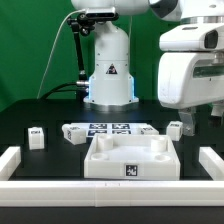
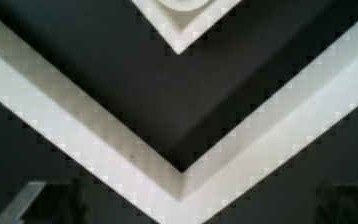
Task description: Assemble one leg
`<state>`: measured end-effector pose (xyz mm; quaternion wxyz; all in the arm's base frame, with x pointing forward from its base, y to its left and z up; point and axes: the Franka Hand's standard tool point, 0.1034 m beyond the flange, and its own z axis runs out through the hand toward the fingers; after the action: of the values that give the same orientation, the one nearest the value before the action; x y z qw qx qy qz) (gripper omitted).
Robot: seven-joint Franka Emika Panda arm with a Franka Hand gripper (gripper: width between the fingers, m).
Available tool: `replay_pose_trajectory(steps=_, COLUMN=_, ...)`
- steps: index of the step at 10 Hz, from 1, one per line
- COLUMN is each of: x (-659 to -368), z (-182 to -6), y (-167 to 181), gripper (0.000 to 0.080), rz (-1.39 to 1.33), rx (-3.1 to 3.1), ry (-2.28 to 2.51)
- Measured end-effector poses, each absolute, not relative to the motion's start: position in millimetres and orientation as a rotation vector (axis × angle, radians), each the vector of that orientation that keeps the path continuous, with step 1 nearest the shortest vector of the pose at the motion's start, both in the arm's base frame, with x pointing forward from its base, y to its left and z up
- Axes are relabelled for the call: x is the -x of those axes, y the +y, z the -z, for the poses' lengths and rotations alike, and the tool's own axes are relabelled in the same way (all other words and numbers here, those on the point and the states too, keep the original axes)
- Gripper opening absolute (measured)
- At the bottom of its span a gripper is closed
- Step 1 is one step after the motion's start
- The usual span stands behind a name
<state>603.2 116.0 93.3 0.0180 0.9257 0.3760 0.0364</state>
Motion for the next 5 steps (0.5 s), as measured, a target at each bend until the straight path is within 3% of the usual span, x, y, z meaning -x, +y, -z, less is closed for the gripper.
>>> replay_pose_trajectory(steps=5, x=-603.2, z=-93.3, y=116.1, gripper=0.0649, rz=-0.113, rx=-2.876, ry=1.167)
